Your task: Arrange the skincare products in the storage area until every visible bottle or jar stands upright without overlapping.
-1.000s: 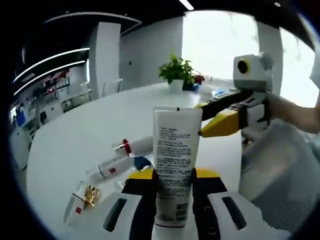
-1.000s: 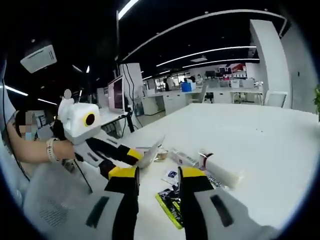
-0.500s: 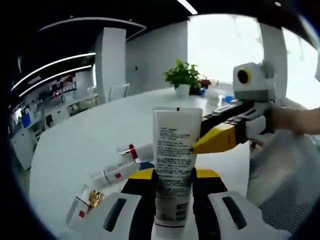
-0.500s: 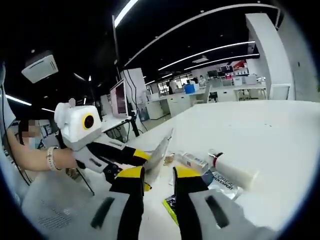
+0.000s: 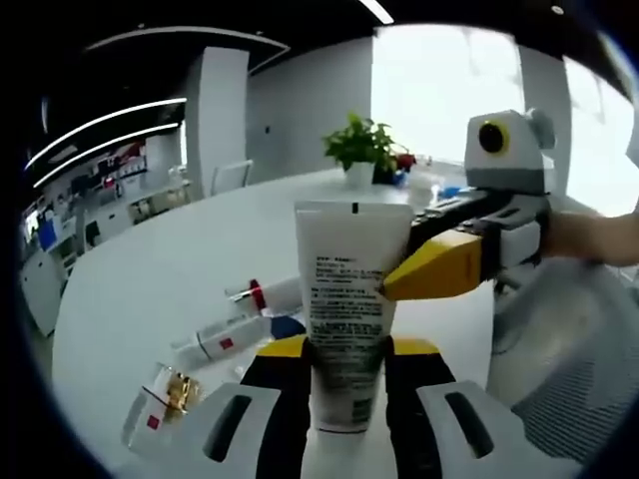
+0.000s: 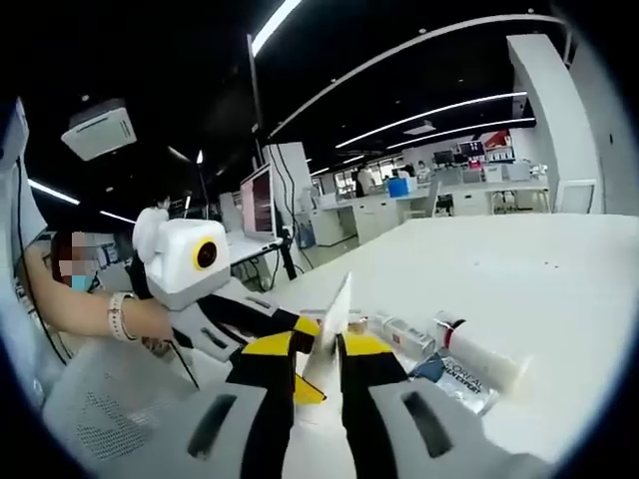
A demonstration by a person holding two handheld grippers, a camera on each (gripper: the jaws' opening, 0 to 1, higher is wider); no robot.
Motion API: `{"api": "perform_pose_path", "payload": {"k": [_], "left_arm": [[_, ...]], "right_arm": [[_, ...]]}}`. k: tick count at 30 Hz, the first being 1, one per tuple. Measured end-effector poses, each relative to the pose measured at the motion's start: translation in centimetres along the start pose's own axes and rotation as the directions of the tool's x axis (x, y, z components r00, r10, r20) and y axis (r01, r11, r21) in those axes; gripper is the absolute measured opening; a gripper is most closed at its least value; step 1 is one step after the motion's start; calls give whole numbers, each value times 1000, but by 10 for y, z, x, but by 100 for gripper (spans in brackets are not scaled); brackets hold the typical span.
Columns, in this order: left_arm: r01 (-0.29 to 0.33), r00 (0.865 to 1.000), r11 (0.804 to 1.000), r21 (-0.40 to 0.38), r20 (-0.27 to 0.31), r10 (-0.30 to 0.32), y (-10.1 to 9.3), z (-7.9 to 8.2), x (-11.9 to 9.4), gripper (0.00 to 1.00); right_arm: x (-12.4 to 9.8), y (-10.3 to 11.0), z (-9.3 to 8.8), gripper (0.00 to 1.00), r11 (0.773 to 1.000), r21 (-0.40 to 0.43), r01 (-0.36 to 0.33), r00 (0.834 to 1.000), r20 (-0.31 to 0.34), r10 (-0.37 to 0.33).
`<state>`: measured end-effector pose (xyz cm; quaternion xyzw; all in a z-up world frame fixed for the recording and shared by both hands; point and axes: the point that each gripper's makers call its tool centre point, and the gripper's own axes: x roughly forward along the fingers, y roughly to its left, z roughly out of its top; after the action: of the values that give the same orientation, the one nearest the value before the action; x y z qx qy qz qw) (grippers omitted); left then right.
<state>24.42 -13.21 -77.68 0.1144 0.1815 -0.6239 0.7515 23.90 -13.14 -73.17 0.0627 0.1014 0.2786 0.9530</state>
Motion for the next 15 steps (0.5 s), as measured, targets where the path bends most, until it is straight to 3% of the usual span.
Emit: {"api": "perform_pose_path", "payload": {"k": [9,12,15], "left_arm": [[18,1000,1000,7,20,-18,-1,2,-1,26],[35,999,999,14,27,-35,-1,1,-1,28],[39,999,999,22,29,-40,-1,1,-2,28]], "right_arm": [[1,6,4,17,1000,-6,-23,999,25,23],[2,9,3,20,999,-1,-37,999,25,37],[6,14,-2,25,998,-49,-49,999,-5,48]]}}
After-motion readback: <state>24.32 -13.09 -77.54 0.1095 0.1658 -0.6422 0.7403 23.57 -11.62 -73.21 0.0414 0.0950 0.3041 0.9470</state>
